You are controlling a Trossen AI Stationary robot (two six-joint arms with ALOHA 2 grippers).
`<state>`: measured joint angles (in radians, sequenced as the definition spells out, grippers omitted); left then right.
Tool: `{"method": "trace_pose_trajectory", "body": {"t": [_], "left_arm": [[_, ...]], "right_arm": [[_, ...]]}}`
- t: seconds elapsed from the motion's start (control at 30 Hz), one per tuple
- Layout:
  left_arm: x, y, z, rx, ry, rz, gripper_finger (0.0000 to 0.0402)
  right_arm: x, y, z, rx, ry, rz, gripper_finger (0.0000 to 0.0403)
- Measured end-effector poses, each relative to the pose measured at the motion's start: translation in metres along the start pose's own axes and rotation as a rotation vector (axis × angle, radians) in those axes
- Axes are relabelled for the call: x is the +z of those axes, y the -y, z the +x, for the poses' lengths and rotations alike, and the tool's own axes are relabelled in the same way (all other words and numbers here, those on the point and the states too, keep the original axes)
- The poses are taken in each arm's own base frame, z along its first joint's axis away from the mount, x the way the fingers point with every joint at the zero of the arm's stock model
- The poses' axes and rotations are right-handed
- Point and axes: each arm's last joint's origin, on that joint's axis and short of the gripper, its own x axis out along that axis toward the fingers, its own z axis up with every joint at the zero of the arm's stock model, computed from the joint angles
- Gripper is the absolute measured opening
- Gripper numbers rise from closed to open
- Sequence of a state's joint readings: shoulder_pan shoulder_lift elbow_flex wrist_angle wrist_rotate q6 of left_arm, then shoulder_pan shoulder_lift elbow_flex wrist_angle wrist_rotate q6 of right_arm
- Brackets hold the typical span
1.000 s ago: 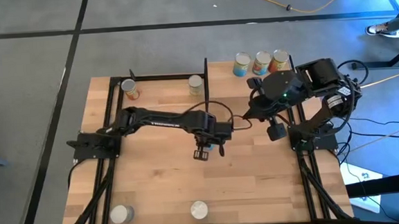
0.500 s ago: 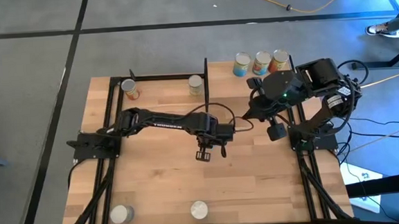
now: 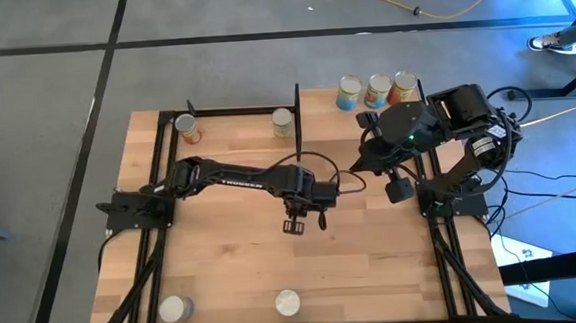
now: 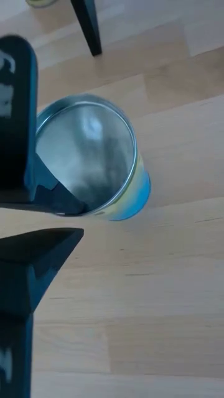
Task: Pick and place cans onto a shelf
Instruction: Put the canned cherries on the shelf
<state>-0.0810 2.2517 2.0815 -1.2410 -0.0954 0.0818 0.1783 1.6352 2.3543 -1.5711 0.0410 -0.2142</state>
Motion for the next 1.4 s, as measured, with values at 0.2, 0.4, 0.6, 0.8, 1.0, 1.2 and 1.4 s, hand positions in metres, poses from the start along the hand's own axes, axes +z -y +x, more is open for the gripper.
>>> {"method": "trace_pose_trajectory", "body": {"t": [0.2,0.4,0.6,0.8,1.0,1.2,1.4], "left_arm": [[-0.002,0.004,-0.005,0.026,-0.002,0.010,0.0046],[-0.008,0.009,-0.024,0.116,0.003,0.024,0.0049],[-0.016,0.013,-0.056,0.125,0.064,-0.010,0.0050],[-0.032,0.018,-0.103,0.152,0.159,-0.050,0.0050],[-0.061,0.031,-0.162,0.198,0.298,-0.100,0.0051],[-0.101,0.043,-0.217,0.202,0.443,-0.162,0.0051],[-0.139,0.051,-0.258,0.157,0.558,-0.195,0.0051]], "right_arm": [[0.000,0.000,0.000,0.000,0.000,0.000,0.0005],[0.000,0.000,0.000,0.000,0.000,0.000,0.0005],[0.000,0.000,0.000,0.000,-0.001,-0.005,0.0005],[0.000,0.000,0.001,-0.010,-0.005,-0.015,0.0005],[-0.003,-0.003,0.021,0.069,-0.066,-0.141,0.0005],[-0.014,-0.009,0.068,0.128,-0.226,-0.193,0.0005],[-0.020,-0.014,0.118,0.127,-0.227,-0.197,0.0006]]}}
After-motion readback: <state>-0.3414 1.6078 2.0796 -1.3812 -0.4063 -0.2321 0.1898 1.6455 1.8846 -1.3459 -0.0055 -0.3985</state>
